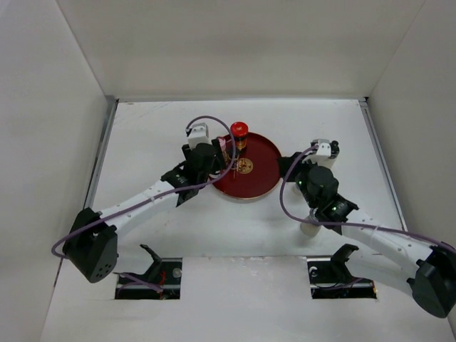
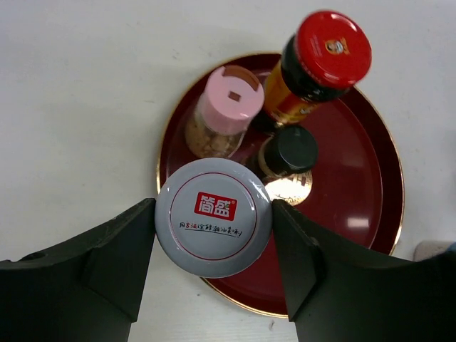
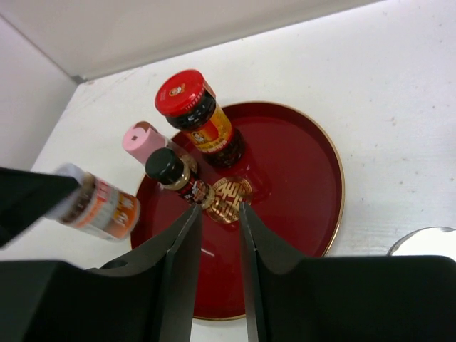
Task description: Organize the condiment bottles
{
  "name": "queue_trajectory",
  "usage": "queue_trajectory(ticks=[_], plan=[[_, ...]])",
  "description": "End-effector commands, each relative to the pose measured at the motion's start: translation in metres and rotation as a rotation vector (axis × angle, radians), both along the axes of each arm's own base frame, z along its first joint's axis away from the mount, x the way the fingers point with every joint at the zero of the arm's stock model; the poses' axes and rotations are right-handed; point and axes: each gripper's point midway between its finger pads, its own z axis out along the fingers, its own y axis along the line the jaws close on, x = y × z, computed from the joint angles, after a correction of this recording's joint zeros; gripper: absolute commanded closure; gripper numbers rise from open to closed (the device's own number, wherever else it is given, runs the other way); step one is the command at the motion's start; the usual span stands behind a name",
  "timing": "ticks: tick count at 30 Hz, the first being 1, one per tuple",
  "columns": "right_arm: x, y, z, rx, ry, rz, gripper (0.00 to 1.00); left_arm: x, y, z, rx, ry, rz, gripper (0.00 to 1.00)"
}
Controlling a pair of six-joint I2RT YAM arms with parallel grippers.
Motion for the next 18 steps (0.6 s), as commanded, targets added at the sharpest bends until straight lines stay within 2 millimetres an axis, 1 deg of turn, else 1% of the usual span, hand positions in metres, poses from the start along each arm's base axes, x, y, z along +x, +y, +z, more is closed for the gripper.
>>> queue_trajectory(ticks=[1,4,6,8,10,12,15,18], plan=[[-0.001,0.000,0.029,0.054,-0.051,-0.015,0.66,0.017,-0.022,0.037,-0.120,-0.150,-0.008,0.70],[-0.005,-0.002,0.019,0.057,-0.032,-0.031,0.60,0.023,-0.031,0.027,-0.108,-0.143,-0.037,0.70],[-0.008,-0.003,0.014,0.059,-0.023,-0.040,0.50,0.026,-0.035,0.015,-0.092,-0.121,-0.050,0.70],[-0.009,-0.008,0.013,0.061,-0.022,-0.059,0.40,0.027,-0.041,0.002,-0.069,-0.106,-0.063,0.70],[-0.010,-0.013,0.014,0.050,-0.019,-0.080,0.29,0.026,-0.044,-0.007,-0.052,-0.102,-0.071,0.69],[-0.011,-0.020,0.018,0.039,-0.018,-0.105,0.23,0.025,-0.044,-0.015,-0.034,-0.102,-0.070,0.68],[-0.014,-0.035,0.029,0.013,-0.015,-0.159,0.17,0.022,-0.042,-0.020,-0.002,-0.108,-0.058,0.60],[-0.017,-0.059,0.033,-0.041,0.007,-0.263,0.12,0.021,-0.036,-0.019,0.021,-0.124,-0.033,0.50]])
